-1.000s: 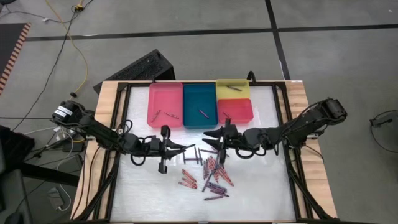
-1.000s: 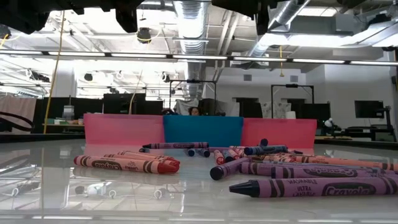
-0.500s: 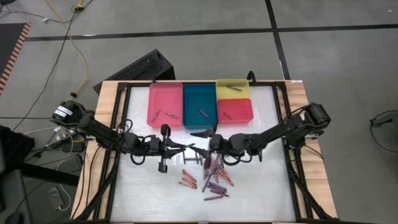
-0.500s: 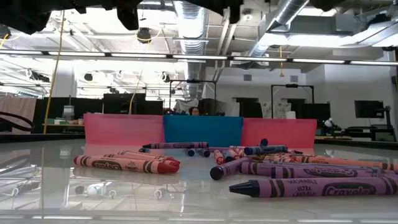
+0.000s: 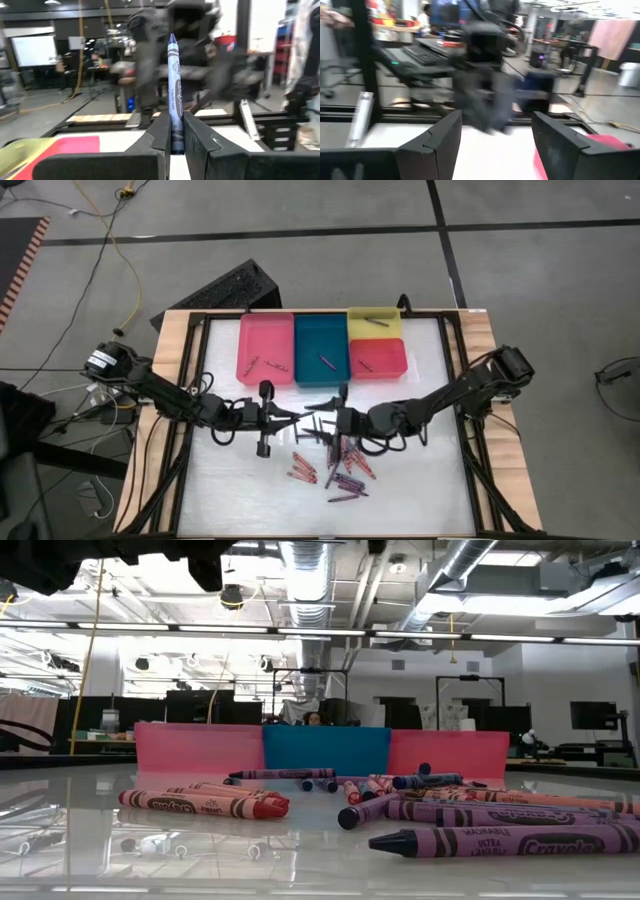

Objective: Sort crayons
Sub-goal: Put the blue crayon into the yellow bin

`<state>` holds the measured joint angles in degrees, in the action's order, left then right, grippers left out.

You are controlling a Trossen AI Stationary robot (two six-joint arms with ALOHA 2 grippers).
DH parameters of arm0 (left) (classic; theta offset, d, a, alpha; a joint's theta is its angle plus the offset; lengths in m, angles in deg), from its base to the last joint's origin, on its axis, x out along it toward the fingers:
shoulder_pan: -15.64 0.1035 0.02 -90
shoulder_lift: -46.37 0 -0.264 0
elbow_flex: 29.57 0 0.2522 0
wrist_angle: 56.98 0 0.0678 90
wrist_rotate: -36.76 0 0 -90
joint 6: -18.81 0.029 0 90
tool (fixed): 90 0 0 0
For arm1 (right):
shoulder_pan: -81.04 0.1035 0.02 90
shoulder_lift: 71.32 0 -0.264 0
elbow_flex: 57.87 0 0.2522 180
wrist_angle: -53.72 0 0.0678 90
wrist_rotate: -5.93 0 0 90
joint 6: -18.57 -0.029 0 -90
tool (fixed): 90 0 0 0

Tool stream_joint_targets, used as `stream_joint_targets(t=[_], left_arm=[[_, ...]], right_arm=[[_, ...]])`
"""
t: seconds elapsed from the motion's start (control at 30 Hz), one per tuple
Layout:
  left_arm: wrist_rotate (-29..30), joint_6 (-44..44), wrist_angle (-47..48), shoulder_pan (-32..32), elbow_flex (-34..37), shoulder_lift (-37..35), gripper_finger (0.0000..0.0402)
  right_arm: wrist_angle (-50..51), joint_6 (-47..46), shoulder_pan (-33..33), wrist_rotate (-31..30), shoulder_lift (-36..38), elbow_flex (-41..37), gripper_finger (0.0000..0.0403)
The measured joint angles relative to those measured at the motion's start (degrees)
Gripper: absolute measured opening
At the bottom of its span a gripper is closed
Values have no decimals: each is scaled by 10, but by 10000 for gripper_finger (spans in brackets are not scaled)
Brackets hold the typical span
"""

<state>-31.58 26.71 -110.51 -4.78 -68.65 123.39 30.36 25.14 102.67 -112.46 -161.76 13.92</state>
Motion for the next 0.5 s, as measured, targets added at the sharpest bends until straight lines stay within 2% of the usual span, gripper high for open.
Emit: stream_joint_targets(t=[0.2, 0.4, 0.5], left_arm=[[0, 0, -2, 0, 0, 0, 18], [0, -2, -2, -1, 0, 0, 18], [0, -3, -2, 0, 0, 0, 18]], right_arm=[[2, 29, 21, 0, 12, 0, 246], [-3, 18, 5, 3, 12, 0, 246], [-14, -4, -13, 38, 12, 0, 246]])
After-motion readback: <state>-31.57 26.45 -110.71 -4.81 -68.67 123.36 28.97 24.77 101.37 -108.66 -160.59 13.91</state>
